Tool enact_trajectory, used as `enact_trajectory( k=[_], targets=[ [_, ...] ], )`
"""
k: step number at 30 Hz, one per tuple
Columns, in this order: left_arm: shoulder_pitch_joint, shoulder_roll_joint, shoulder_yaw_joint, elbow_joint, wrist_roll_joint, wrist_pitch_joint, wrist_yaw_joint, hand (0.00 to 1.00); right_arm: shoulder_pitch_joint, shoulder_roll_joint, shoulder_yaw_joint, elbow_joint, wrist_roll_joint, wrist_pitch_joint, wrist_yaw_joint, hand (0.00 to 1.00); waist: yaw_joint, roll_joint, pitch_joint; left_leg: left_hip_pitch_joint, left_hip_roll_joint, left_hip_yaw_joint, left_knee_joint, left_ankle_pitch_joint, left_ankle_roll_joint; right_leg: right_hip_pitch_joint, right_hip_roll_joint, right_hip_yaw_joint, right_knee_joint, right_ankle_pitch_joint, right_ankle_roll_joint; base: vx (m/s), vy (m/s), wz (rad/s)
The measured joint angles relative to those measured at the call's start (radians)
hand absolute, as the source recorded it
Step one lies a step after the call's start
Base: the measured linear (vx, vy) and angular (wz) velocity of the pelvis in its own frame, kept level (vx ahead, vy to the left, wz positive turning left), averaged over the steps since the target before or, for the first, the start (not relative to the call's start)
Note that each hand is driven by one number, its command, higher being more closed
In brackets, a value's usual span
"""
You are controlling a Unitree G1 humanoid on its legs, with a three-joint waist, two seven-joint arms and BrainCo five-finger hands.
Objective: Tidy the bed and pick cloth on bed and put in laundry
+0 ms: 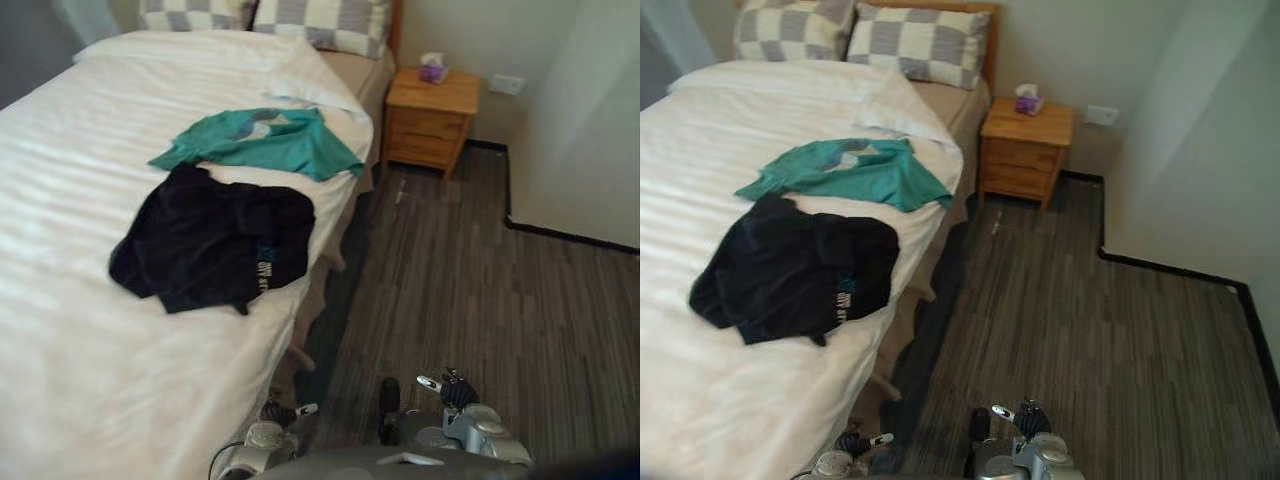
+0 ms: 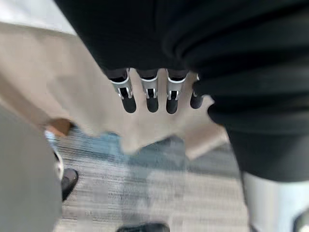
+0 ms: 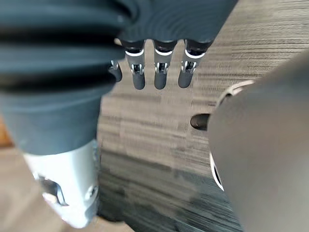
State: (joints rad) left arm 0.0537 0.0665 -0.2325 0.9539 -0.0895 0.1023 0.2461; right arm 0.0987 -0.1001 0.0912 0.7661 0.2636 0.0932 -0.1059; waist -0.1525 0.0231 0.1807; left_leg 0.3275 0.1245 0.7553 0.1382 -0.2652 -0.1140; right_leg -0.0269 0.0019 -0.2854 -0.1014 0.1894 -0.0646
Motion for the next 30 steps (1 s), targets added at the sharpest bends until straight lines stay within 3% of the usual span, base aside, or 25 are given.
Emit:
enact_trajectory(
  k=[1, 2, 3, 5, 6, 7, 8, 9, 10, 12, 15, 17, 21, 22, 23, 24, 25, 26, 27, 30],
  targets=[
    [-0.002, -0.001, 0.001, -0.005, -0.001, -0.001, 0.000, 0.00, 0.000, -0.004, 0.008, 0.008, -0.001, 0.001, -0.004, 0.00, 0.014, -0.001, 0.001, 0.000, 0.004, -0.052, 0.032, 0.002, 0.009, -0.001, 0.011, 0.044, 0.004, 0.002, -0.003, 0.12, -0.034, -1.23],
    [-0.002, -0.002, 0.004, -0.007, -0.005, -0.004, 0.001, 0.00, -0.003, -0.007, 0.007, 0.019, -0.003, -0.002, -0.004, 0.00, 0.030, -0.002, 0.002, -0.001, -0.004, -0.138, 0.050, -0.025, 0.050, -0.003, 0.020, 0.097, 0.000, 0.000, -0.009, 0.11, -0.028, -1.34],
    [0.000, -0.002, 0.011, -0.006, -0.011, -0.009, 0.003, 0.00, -0.008, -0.011, 0.007, 0.032, -0.009, -0.005, 0.002, 0.00, 0.038, -0.004, 0.003, -0.001, -0.019, -0.209, 0.043, -0.037, 0.065, -0.008, 0.035, 0.138, -0.001, 0.001, -0.007, 0.02, 0.011, -1.57],
    [0.005, -0.009, 0.057, 0.016, -0.019, -0.020, 0.002, 0.00, -0.024, -0.019, 0.008, 0.084, -0.027, -0.031, 0.025, 0.00, 0.047, 0.014, -0.016, 0.003, -0.028, -0.295, 0.063, -0.048, 0.062, -0.032, 0.103, 0.246, -0.001, 0.009, 0.000, 0.02, 0.013, -1.78],
    [0.005, -0.004, 0.081, 0.020, -0.021, -0.024, 0.000, 0.00, -0.034, -0.016, 0.008, 0.101, -0.043, -0.040, 0.032, 0.00, 0.055, 0.000, -0.013, -0.018, -0.031, -0.298, 0.113, -0.041, 0.076, -0.039, 0.106, 0.275, 0.002, -0.002, 0.005, 0.03, -0.041, -1.78],
    [0.005, 0.001, 0.101, 0.025, -0.025, -0.026, 0.001, 0.00, -0.061, -0.018, 0.005, 0.123, -0.051, -0.048, 0.049, 0.00, 0.065, 0.020, -0.012, -0.066, 0.007, -0.311, 0.204, -0.035, 0.101, -0.076, 0.123, 0.281, 0.061, -0.054, -0.023, 0.04, -0.038, -1.65],
    [0.007, -0.003, 0.120, 0.032, -0.031, -0.025, -0.002, 0.00, -0.069, -0.033, 0.004, 0.127, -0.052, -0.054, 0.072, 0.00, 0.061, 0.015, -0.004, -0.087, 0.024, -0.347, 0.308, -0.034, 0.108, -0.135, 0.130, 0.285, 0.255, -0.104, -0.073, 0.07, -0.042, -1.34],
    [0.010, 0.005, 0.128, 0.033, -0.029, -0.019, -0.008, 0.00, -0.052, -0.028, 0.006, 0.125, -0.053, -0.066, 0.081, 0.00, 0.062, 0.006, -0.012, -0.098, 0.006, -0.364, 0.359, -0.028, 0.119, -0.108, 0.118, 0.305, 0.250, -0.124, -0.023, 0.14, 0.006, -1.12],
    [0.009, 0.009, 0.136, 0.046, -0.028, -0.003, -0.022, 0.00, -0.051, -0.038, -0.001, 0.141, -0.048, -0.078, 0.099, 0.00, 0.077, 0.011, -0.017, -0.102, 0.010, -0.399, 0.409, -0.046, 0.132, -0.070, 0.133, 0.329, 0.198, -0.095, -0.022, 0.12, 0.029, -0.75],
    [0.006, -0.005, 0.156, 0.056, -0.020, 0.020, -0.053, 0.00, -0.045, -0.037, -0.008, 0.182, -0.030, -0.096, 0.116, 0.00, 0.082, 0.024, -0.028, -0.119, 0.007, -0.440, 0.356, -0.111, 0.120, -0.019, 0.137, 0.351, 0.085, -0.048, -0.004, 0.03, 0.069, -0.64],
    [-0.009, -0.010, 0.157, 0.062, -0.017, 0.036, -0.090, 0.00, -0.042, -0.043, -0.023, 0.210, -0.004, -0.122, 0.146, 0.00, 0.086, 0.033, -0.037, -0.134, 0.012, -0.442, 0.135, -0.101, 0.085, -0.007, 0.137, 0.321, 0.000, -0.019, 0.035, -0.04, 0.056, -0.29],
    [-0.024, 0.010, 0.157, 0.096, -0.005, 0.040, -0.119, 0.00, -0.031, -0.027, -0.063, 0.212, 0.010, -0.123, 0.151, 0.00, 0.079, 0.006, -0.040, -0.092, -0.025, -0.438, 0.020, -0.069, 0.061, -0.019, 0.118, 0.316, 0.000, -0.014, 0.042, 0.00, 0.084, -0.12],
    [-0.023, 0.023, 0.172, 0.105, 0.000, 0.037, -0.136, 0.00, -0.021, -0.026, -0.095, 0.219, 0.018, -0.142, 0.170, 0.00, 0.063, -0.023, -0.042, -0.068, -0.059, -0.435, -0.070, -0.018, 0.062, -0.036, 0.094, 0.292, 0.000, -0.009, 0.050, 0.02, 0.093, -0.01],
    [-0.023, 0.021, 0.200, 0.113, 0.000, 0.036, -0.136, 0.00, -0.022, -0.022, -0.099, 0.229, 0.039, -0.147, 0.171, 0.00, 0.060, -0.031, -0.038, -0.064, -0.057, -0.429, -0.078, -0.011, 0.067, -0.036, 0.094, 0.271, 0.000, -0.024, 0.069, 0.04, 0.098, -0.06],
    [-0.022, 0.007, 0.216, 0.110, 0.000, 0.035, -0.134, 0.00, -0.026, -0.034, -0.106, 0.236, 0.049, -0.152, 0.175, 0.00, 0.062, 0.022, -0.041, -0.068, -0.014, -0.403, -0.085, 0.005, 0.084, -0.045, 0.108, 0.210, 0.026, -0.093, 0.105, 0.06, 0.096, -0.14],
    [-0.021, -0.006, 0.220, 0.112, 0.001, 0.034, -0.134, 0.00, -0.029, -0.043, -0.107, 0.237, 0.049, -0.156, 0.177, 0.00, 0.063, 0.039, -0.043, -0.074, 0.011, -0.392, -0.080, 0.012, 0.075, -0.078, 0.104, 0.153, 0.140, -0.125, 0.041, 0.18, 0.117, -0.09],
    [-0.016, -0.008, 0.240, 0.112, 0.000, 0.035, -0.133, 0.00, -0.029, -0.036, -0.107, 0.233, 0.049, -0.166, 0.182, 0.00, 0.063, 0.027, -0.039, -0.062, 0.015, -0.398, -0.078, 0.012, 0.070, -0.100, 0.056, 0.124, 0.327, -0.170, -0.007, 0.22, 0.112, 0.06],
    [-0.008, 0.004, 0.242, 0.110, 0.002, 0.038, -0.132, 0.00, -0.014, -0.015, -0.108, 0.244, 0.049, -0.172, 0.183, 0.00, 0.061, -0.011, -0.048, -0.056, -0.015, -0.411, -0.076, 0.007, 0.061, -0.086, 0.024, 0.167, 0.358, -0.236, 0.029, 0.23, 0.089, 0.09],
    [-0.014, 0.017, 0.239, 0.111, 0.001, 0.039, -0.131, 0.00, -0.017, -0.011, -0.109, 0.257, 0.049, -0.176, 0.183, 0.00, 0.064, -0.029, -0.052, -0.050, -0.018, -0.412, -0.075, 0.005, 0.057, -0.084, 0.026, 0.174, 0.367, -0.248, 0.013, 0.12, 0.013, 0.01],
    [-0.017, 0.013, 0.224, 0.119, 0.001, 0.041, -0.131, 0.00, -0.022, -0.014, -0.110, 0.264, 0.049, -0.178, 0.183, 0.00, 0.064, -0.022, -0.051, -0.043, -0.013, -0.413, -0.058, 0.013, 0.055, -0.054, 0.029, 0.176, 0.334, -0.246, 0.016, 0.07, 0.010, 0.01]
  ],
)
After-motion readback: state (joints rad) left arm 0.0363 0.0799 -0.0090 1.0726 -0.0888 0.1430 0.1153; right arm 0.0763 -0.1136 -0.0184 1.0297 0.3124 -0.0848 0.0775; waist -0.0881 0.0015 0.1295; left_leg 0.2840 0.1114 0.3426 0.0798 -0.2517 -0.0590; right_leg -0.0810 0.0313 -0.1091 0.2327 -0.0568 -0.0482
